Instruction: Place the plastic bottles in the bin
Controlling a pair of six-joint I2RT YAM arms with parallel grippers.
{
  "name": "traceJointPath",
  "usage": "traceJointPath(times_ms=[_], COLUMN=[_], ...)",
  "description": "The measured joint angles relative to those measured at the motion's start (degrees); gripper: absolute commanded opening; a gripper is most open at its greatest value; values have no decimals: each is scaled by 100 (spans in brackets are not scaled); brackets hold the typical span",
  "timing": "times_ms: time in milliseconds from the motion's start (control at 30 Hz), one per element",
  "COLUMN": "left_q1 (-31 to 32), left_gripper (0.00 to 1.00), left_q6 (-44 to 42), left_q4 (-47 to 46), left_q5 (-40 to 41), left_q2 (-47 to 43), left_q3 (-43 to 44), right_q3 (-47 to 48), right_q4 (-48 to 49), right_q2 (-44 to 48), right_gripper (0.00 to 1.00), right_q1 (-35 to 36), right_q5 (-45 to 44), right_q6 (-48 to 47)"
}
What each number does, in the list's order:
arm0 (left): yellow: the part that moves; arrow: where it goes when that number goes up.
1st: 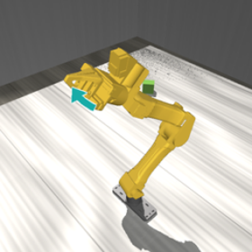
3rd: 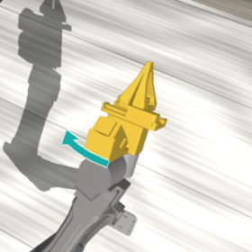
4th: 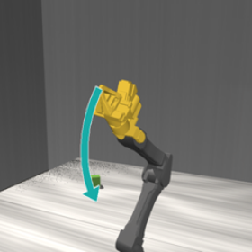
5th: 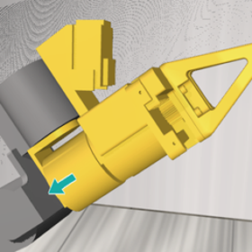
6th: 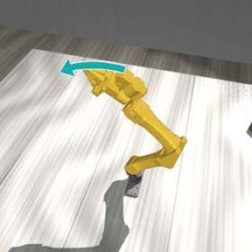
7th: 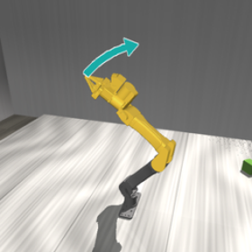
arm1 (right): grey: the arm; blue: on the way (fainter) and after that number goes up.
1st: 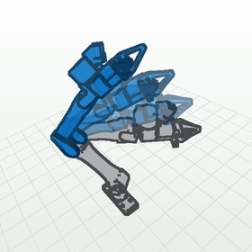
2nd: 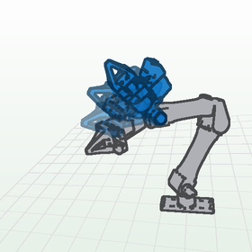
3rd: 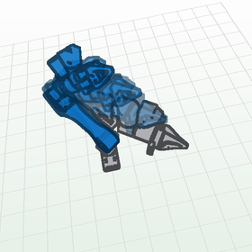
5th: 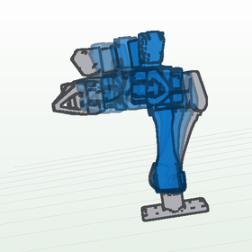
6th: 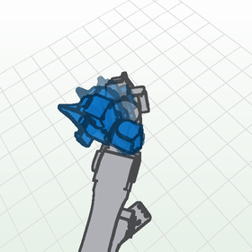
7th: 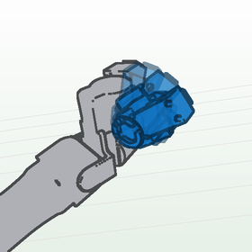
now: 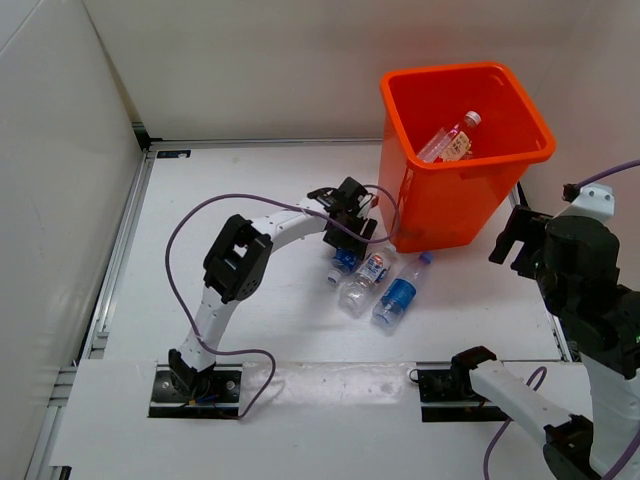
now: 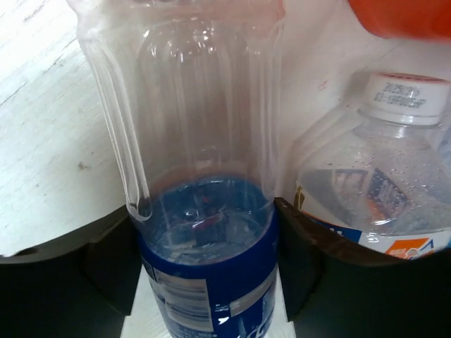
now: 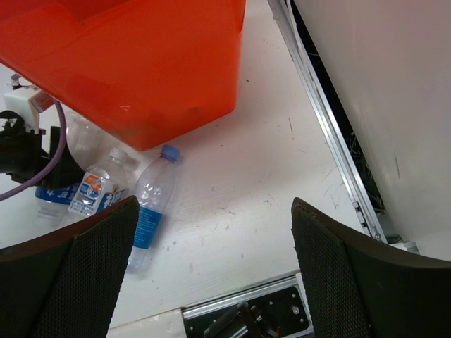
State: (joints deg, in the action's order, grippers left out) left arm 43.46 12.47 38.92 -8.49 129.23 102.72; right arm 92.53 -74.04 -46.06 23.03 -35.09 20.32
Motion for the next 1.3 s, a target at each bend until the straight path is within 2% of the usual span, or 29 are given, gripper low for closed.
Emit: traceJointPath(times_ms=[33, 200, 333, 433, 600, 733, 833, 900, 933, 1067, 1300], left_q1=[-11, -184, -627, -1047, -1478, -1379, -1274, -1167, -1102, -789, -42], left_gripper=[66, 56, 56, 56, 56, 56, 56, 54, 54, 52, 52], left_q6=[9, 13, 57, 37, -68, 107, 627, 1034, 1165, 1392, 1283], left_q4=[42, 208, 452, 428, -446, -1665, -2621, -3110, -3346, -3748, -3580], left_q5=[15, 315, 706, 879, 892, 542, 146, -4, -20, 35, 87], left_q2=[0, -72, -240, -570, -1550, -1956, -1742, -1283, -1154, -896, 2], left_q3=[0, 11, 269, 844, 1941, 3018, 4190, 5209, 5412, 5366, 5366], right_q3=[-11, -179, -278, -358, -448, -459, -459, -459, -459, -459, -459], right_q4=[7, 37, 66, 87, 177, 186, 179, 168, 164, 136, 85], right_q2=[0, 76, 85, 74, 46, 46, 46, 46, 46, 46, 46], right_gripper=[90, 90, 90, 90, 90, 90, 90, 90, 90, 90, 90], right_q1=[15, 37, 136, 251, 341, 391, 437, 470, 481, 479, 474], right_q5=[-26, -76, -81, -85, -92, -98, -98, -105, -118, -125, -125], right_q6=[-2, 7, 11, 26, 39, 57, 81, 114, 136, 184, 184])
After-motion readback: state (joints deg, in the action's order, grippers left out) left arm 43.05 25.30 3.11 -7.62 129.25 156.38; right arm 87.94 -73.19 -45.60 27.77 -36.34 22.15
